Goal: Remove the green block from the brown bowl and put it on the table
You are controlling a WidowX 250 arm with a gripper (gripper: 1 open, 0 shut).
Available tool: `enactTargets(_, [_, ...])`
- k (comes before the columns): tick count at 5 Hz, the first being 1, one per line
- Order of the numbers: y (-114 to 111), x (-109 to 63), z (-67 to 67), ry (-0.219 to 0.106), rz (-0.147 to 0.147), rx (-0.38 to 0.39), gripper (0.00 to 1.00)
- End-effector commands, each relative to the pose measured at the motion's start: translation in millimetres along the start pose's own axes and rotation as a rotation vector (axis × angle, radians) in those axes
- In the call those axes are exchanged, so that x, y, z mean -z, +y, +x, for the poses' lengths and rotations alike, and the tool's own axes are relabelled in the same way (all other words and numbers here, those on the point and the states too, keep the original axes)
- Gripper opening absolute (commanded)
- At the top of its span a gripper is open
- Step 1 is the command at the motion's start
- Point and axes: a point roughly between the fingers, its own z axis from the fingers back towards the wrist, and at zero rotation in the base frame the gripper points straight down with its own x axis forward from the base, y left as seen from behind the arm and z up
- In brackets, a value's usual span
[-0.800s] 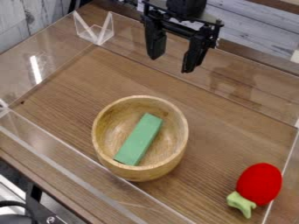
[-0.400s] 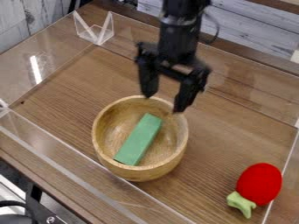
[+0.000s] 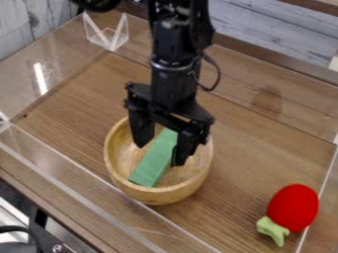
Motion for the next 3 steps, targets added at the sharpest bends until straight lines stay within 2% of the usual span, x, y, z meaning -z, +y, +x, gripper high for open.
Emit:
enactTargets(1, [-3.7, 0.0, 6.2, -0.092, -0.001, -0.055, 1.0])
enactTargets(3, [13.4, 10.4, 10.7, -0.14, -0.025, -0.157, 1.0])
